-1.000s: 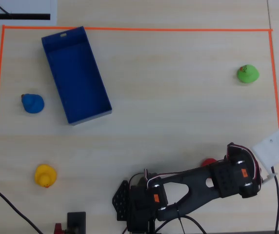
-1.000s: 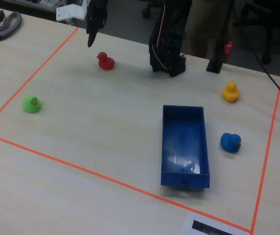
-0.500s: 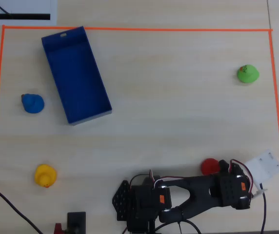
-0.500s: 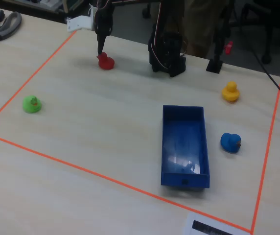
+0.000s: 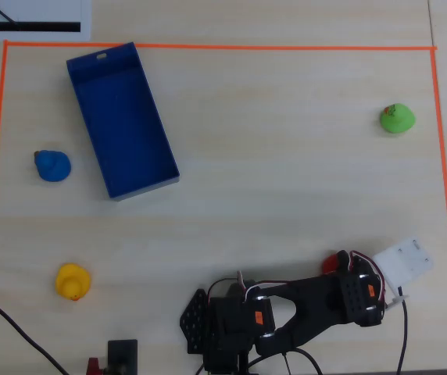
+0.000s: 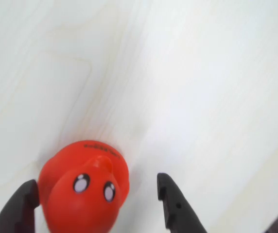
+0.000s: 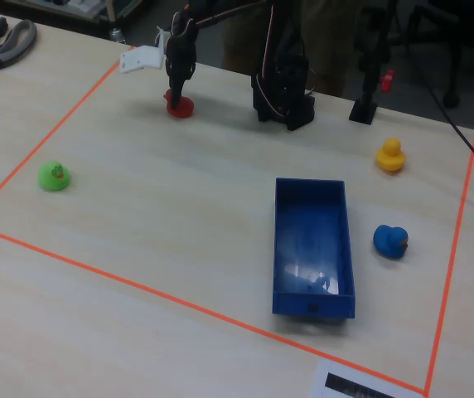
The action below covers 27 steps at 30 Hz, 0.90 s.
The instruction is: Grasp red duck and put it into box.
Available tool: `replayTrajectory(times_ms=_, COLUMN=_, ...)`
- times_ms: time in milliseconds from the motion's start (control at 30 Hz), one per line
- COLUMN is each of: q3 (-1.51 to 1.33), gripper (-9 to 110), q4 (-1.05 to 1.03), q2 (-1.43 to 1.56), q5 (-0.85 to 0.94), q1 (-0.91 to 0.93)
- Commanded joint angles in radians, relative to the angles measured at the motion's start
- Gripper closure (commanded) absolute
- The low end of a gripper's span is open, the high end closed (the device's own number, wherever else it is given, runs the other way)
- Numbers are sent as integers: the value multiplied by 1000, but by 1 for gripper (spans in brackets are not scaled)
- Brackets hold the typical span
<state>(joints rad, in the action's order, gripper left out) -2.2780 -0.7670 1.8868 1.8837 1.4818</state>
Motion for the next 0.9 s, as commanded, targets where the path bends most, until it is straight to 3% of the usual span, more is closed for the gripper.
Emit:
replayTrajectory(times_ms=0, q3=-5, gripper=68, q4=38, q2=2, q5=-15, q1=-14)
replayTrajectory(times_ms=500, q3=-135, gripper=70, q4=169, q2=-11, q5=-31, q1=-40)
replayTrajectory(times_ms=600, q3=-161, gripper=81, q4=170, q2=-11, q5=-31, q1=-44)
replayTrajectory(times_ms=667, q3=-178, gripper=100, q4=170, q2=-9, q5=-41, q1=-54)
replayTrajectory(times_ms=867, q3=-163, gripper=101, q4=161, q2=0, q5=-133, q1=-89)
